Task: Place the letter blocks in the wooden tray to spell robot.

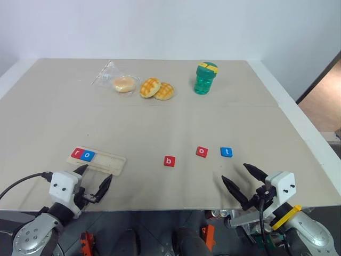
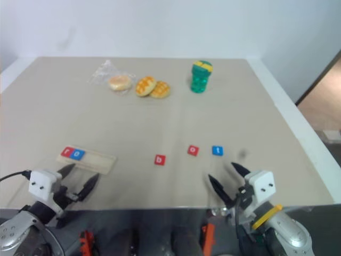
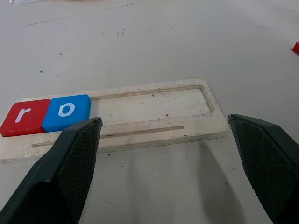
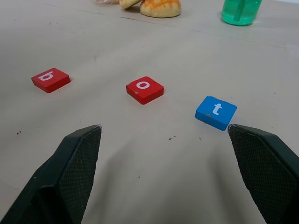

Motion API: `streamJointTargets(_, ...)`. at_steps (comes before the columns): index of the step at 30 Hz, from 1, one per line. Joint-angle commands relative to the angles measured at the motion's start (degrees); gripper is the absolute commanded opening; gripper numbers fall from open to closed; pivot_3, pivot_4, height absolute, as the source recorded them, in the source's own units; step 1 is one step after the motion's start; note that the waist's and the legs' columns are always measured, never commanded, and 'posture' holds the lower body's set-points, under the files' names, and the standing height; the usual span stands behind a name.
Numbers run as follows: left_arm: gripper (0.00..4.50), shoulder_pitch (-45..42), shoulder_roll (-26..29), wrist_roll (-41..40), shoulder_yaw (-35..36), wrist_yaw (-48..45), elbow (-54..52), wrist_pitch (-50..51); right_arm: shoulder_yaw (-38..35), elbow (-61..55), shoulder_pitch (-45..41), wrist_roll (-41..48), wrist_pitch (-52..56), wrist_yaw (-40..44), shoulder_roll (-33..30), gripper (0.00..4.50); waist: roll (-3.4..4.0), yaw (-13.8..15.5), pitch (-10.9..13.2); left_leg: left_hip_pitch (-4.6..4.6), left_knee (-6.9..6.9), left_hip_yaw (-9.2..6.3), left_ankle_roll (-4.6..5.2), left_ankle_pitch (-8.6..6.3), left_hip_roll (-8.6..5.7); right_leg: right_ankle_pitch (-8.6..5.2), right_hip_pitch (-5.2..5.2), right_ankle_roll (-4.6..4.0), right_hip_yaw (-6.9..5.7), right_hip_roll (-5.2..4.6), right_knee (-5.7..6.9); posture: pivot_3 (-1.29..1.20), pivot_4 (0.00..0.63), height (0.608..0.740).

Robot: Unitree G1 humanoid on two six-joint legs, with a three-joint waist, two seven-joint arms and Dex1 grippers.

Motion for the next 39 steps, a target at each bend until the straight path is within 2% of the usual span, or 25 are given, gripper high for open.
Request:
streamJointTargets(1,4.50,-0.14,1.21,-1.70,-0.52,-2.44,-1.65,-0.05,0.28,-1.98,-0.49,-0.04,-0.40,0.55,-0.62,4.48,0.00,0.00,0.00,0.00,0.00,0.00,0.00,0.00,0.00,0.00,0.00,0.00,0.00,0.00,0.00,0.00,0.150,0.740)
streamJointTargets(9,4.50,-0.85,3.22,-5.76,-0.92,-7.21,-1.82,0.65,1.51,-0.19,-1.62,-0.18,-1.08,2.59,-1.08,4.48,0.00,0.00,0.00,0.01,0.00,0.05,0.00,0.00,0.00,0.00,0.01,0.00,0.00,0.01,0.00,0.00,0.150,0.740)
streamJointTargets(12,4.50,-2.55,7.28,-5.04,-1.79,-11.64,-0.80,0.00,2.57,0.31,-3.06,0.50,-0.90,5.39,-2.51,4.48,0.00,0.00,0.00,0.02,0.00,0.12,0.00,0.00,0.00,0.00,0.01,0.00,-0.01,0.03,0.01,0.00,0.150,0.740)
streamJointTargets(18,4.50,-17.05,22.96,-2.99,-3.81,-31.43,13.96,-5.99,7.30,0.88,-14.31,5.07,5.73,11.93,-7.90,4.48,0.05,0.00,0.09,0.28,0.00,0.19,0.07,0.05,-0.04,0.04,0.09,-0.07,-0.07,0.14,0.02,0.00,0.150,0.740)
streamJointTargets(24,4.50,-35.76,30.86,-3.53,-9.38,-49.75,30.88,-7.77,11.48,0.37,-23.43,7.36,11.15,13.53,-9.00,4.48,0.04,0.02,0.12,0.12,-0.04,0.34,0.08,-0.02,-0.08,0.06,0.02,0.02,-0.05,0.08,0.01,0.00,0.150,0.740)
streamJointTargets(27,4.50,-44.68,32.08,-0.49,-13.96,-58.04,40.39,-11.17,13.06,0.35,-27.03,7.15,13.14,12.74,-8.51,4.48,0.04,0.05,0.12,-0.03,-0.03,0.29,0.16,-0.22,-0.17,0.07,-0.06,0.42,-0.07,0.12,0.02,0.00,0.150,0.740)
streamJointTargets(31,4.50,-54.14,31.45,1.97,-20.44,-65.42,50.14,-14.78,13.81,-0.71,-29.43,7.39,15.50,10.66,-7.82,4.48,0.03,0.15,0.10,-0.59,0.01,0.01,0.21,-0.29,-0.16,0.04,-0.45,0.30,-0.28,0.22,0.09,0.00,0.150,0.740)
streamJointTargets(34,4.50,-60.33,30.70,3.12,-25.81,-66.21,57.74,-18.87,13.55,-2.12,-29.64,7.54,16.85,8.86,-7.61,4.48,0.03,0.19,0.10,-0.81,0.04,-0.23,0.23,-0.30,-0.15,0.05,-0.59,0.23,-0.49,0.27,0.12,0.00,0.150,0.740)
streamJointTargets(39,4.50,-64.83,31.42,1.47,-33.22,-66.21,62.65,-23.35,13.07,-4.49,-28.68,7.91,18.33,6.76,-7.63,4.48,0.03,0.08,0.10,-0.91,0.13,-0.38,0.24,-0.30,-0.11,0.04,-0.62,0.24,-0.61,0.30,0.16,0.00,0.150,0.740)
